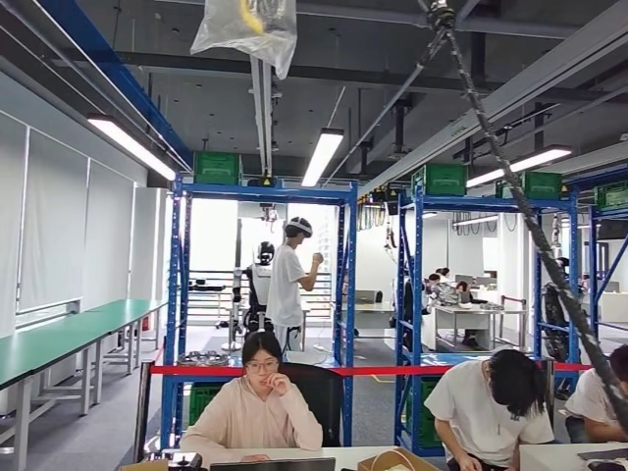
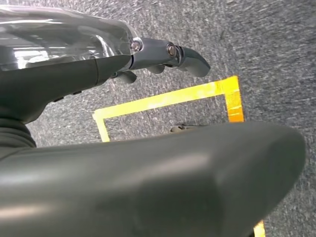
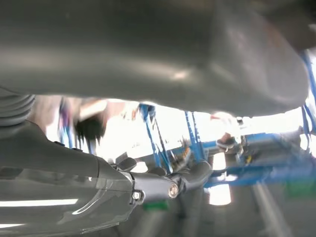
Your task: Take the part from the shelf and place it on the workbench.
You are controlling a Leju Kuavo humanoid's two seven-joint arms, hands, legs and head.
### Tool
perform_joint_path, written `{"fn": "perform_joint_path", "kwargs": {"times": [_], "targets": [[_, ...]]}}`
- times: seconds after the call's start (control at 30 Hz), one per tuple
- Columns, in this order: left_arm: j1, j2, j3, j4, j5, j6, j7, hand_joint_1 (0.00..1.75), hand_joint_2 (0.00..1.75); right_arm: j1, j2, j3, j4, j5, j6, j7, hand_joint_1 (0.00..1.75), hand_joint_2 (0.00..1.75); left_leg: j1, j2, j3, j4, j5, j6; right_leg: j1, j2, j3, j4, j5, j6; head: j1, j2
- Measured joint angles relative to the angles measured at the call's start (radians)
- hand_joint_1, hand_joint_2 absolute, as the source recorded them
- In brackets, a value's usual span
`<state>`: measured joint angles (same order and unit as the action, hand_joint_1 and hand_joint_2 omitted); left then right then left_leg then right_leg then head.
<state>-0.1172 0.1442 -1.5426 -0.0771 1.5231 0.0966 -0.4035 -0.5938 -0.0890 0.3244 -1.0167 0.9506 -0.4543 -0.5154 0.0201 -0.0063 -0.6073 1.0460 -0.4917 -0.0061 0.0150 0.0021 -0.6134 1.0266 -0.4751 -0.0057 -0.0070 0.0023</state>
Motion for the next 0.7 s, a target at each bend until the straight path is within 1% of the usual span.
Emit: {"fn": "perform_joint_path", "kwargs": {"times": [0.03, 0.07, 0.1, 0.13, 0.17, 0.2, 0.23, 0.27, 0.3, 0.33, 0.37, 0.4, 0.43, 0.47, 0.5, 0.53, 0.57, 0.6, 0.63, 0.67, 0.7], "targets": [[0.002, 0.0, 0.005, 0.0, 0.0, 0.0, 0.0, 0.0, 0.0, 0.039, 0.012, -0.037, -0.07, -0.12, 0.075, -0.035, 0.0, 0.0, -0.001, 0.0, 0.001, -0.005, -0.001, 0.003, 0.0, 0.0, -0.001, 0.001, 0.001, 0.003, 0.0, 0.0], [0.004, -0.001, 0.012, 0.0, 0.0, 0.0, -0.001, 0.0, 0.0, 0.079, 0.03, -0.075, -0.141, -0.254, 0.175, -0.062, 0.0, 0.0, -0.001, -0.001, 0.001, -0.005, 0.0, 0.007, -0.002, -0.001, -0.002, 0.0, -0.001, 0.007, 0.0, 0.0], [0.006, -0.001, 0.023, 0.0, 0.0, 0.001, -0.003, 0.0, 0.0, 0.117, 0.054, -0.111, -0.205, -0.398, 0.29, -0.081, 0.0, 0.0, 0.001, -0.001, 0.002, -0.006, 0.001, 0.011, -0.003, -0.001, -0.004, 0.007, -0.009, 0.011, 0.0, 0.0], [0.006, -0.002, 0.036, 0.0, 0.0, 0.002, -0.004, 0.0, 0.0, 0.155, 0.08, -0.143, -0.267, -0.534, 0.403, -0.093, 0.0, 0.0, 0.003, 0.0, 0.003, -0.008, 0.004, 0.015, -0.004, -0.001, -0.011, 0.03, -0.027, 0.017, 0.0, 0.0], [0.006, -0.003, 0.05, 0.0, 0.0, 0.004, -0.005, 0.0, 0.0, 0.193, 0.106, -0.169, -0.327, -0.644, 0.496, -0.1, 0.0, 0.0, 0.004, 0.0, 0.004, -0.008, 0.005, 0.019, -0.006, 0.0, -0.027, 0.073, -0.057, 0.022, 0.0, 0.0], [0.007, -0.003, 0.065, 0.0, 0.0, 0.006, -0.006, 0.0, 0.0, 0.231, 0.131, -0.186, -0.383, -0.72, 0.566, -0.105, 0.0, 0.0, 0.004, 0.001, 0.004, -0.008, 0.006, 0.021, -0.008, 0.0, -0.052, 0.137, -0.095, 0.026, 0.0, 0.0], [0.008, -0.003, 0.078, 0.0, 0.0, 0.008, -0.005, 0.0, 0.0, 0.267, 0.153, -0.196, -0.432, -0.766, 0.616, -0.107, 0.0, 0.0, 0.004, 0.001, 0.004, -0.008, 0.007, 0.023, -0.011, 0.0, -0.08, 0.208, -0.13, 0.028, 0.0, 0.0], [0.011, -0.003, 0.091, 0.0, 0.0, 0.01, -0.005, 0.0, 0.0, 0.302, 0.172, -0.2, -0.474, -0.795, 0.653, -0.108, 0.0, 0.0, 0.003, 0.001, 0.004, -0.007, 0.007, 0.023, -0.013, 0.0, -0.103, 0.265, -0.154, 0.03, 0.0, 0.0], [0.013, -0.003, 0.102, 0.0, 0.0, 0.013, -0.005, 0.0, 0.0, 0.331, 0.188, -0.201, -0.511, -0.814, 0.682, -0.108, 0.0, 0.0, 0.002, 0.001, 0.004, -0.007, 0.007, 0.023, -0.015, 0.0, -0.111, 0.291, -0.158, 0.031, 0.0, 0.0], [0.015, -0.004, 0.111, 0.0, 0.0, 0.015, -0.005, 0.0, 0.0, 0.356, 0.2, -0.201, -0.542, -0.829, 0.703, -0.107, 0.0, 0.0, 0.002, 0.001, 0.004, -0.007, 0.007, 0.023, -0.016, 0.0, -0.099, 0.275, -0.143, 0.031, 0.0, 0.0], [0.016, -0.004, 0.121, 0.0, 0.0, 0.017, -0.005, 0.0, 0.0, 0.376, 0.21, -0.201, -0.572, -0.84, 0.72, -0.106, 0.0, 0.0, 0.002, 0.001, 0.005, -0.007, 0.008, 0.023, -0.016, 0.0, -0.068, 0.22, -0.114, 0.029, 0.0, 0.0], [0.017, -0.005, 0.129, 0.0, 0.0, 0.019, -0.005, 0.0, 0.0, 0.391, 0.218, -0.199, -0.599, -0.847, 0.732, -0.105, 0.0, 0.0, 0.002, 0.001, 0.005, -0.008, 0.008, 0.022, -0.016, 0.0, -0.026, 0.145, -0.081, 0.027, 0.0, 0.0], [0.017, -0.005, 0.137, 0.0, 0.0, 0.02, -0.006, 0.0, 0.0, 0.402, 0.224, -0.197, -0.622, -0.855, 0.745, -0.105, 0.0, 0.0, 0.0, 0.001, 0.005, -0.007, 0.009, 0.02, -0.015, 0.0, 0.01, 0.074, -0.056, 0.023, 0.0, 0.0], [0.017, -0.006, 0.145, 0.0, 0.0, 0.022, -0.006, 0.0, 0.0, 0.412, 0.228, -0.193, -0.641, -0.866, 0.759, -0.103, 0.0, 0.0, -0.001, 0.001, 0.004, -0.007, 0.011, 0.016, -0.013, 0.001, 0.035, 0.025, -0.04, 0.02, 0.0, 0.0], [0.017, -0.007, 0.151, 0.0, 0.0, 0.023, -0.006, 0.0, 0.0, 0.422, 0.23, -0.189, -0.656, -0.878, 0.772, -0.101, 0.0, 0.0, -0.001, 0.001, 0.003, -0.007, 0.014, 0.011, -0.01, 0.002, 0.046, 0.002, -0.034, 0.017, 0.0, 0.0], [0.018, -0.007, 0.158, 0.0, 0.0, 0.025, -0.007, 0.0, 0.0, 0.433, 0.232, -0.185, -0.667, -0.889, 0.784, -0.098, 0.0, 0.0, 0.0, 0.001, 0.002, -0.008, 0.017, 0.006, -0.007, 0.003, 0.046, -0.002, -0.033, 0.013, 0.0, 0.0], [0.02, -0.008, 0.164, 0.0, 0.0, 0.026, -0.007, 0.0, 0.0, 0.444, 0.232, -0.182, -0.677, -0.898, 0.795, -0.096, 0.0, 0.0, 0.002, 0.001, 0.001, -0.011, 0.021, -0.001, -0.006, 0.003, 0.044, -0.004, -0.029, 0.007, 0.0, 0.0], [0.021, -0.009, 0.169, 0.0, 0.0, 0.026, -0.007, 0.0, 0.0, 0.453, 0.233, -0.178, -0.683, -0.904, 0.802, -0.094, 0.0, 0.0, 0.003, 0.0, -0.001, -0.008, 0.015, -0.005, -0.006, 0.001, 0.042, -0.007, -0.022, 0.0, 0.0, 0.0], [0.023, -0.01, 0.174, 0.0, 0.0, 0.027, -0.006, 0.0, 0.0, 0.461, 0.234, -0.173, -0.69, -0.909, 0.809, -0.094, 0.0, 0.0, 0.004, 0.0, -0.005, 0.004, -0.003, -0.009, -0.007, 0.0, 0.039, -0.012, -0.014, -0.008, 0.0, 0.0], [0.025, -0.011, 0.18, 0.0, 0.0, 0.028, -0.006, 0.0, 0.0, 0.469, 0.234, -0.168, -0.697, -0.916, 0.815, -0.094, 0.0, 0.0, 0.003, 0.0, -0.015, 0.035, -0.036, -0.01, -0.009, -0.002, 0.034, -0.016, -0.006, -0.015, 0.0, 0.0], [0.025, -0.011, 0.184, 0.0, 0.0, 0.029, -0.006, 0.0, 0.0, 0.478, 0.235, -0.163, -0.702, -0.924, 0.821, -0.094, 0.0, 0.0, 0.003, 0.0, -0.03, 0.085, -0.081, -0.01, -0.009, -0.004, 0.027, -0.018, 0.002, -0.02, 0.0, 0.0]]}}
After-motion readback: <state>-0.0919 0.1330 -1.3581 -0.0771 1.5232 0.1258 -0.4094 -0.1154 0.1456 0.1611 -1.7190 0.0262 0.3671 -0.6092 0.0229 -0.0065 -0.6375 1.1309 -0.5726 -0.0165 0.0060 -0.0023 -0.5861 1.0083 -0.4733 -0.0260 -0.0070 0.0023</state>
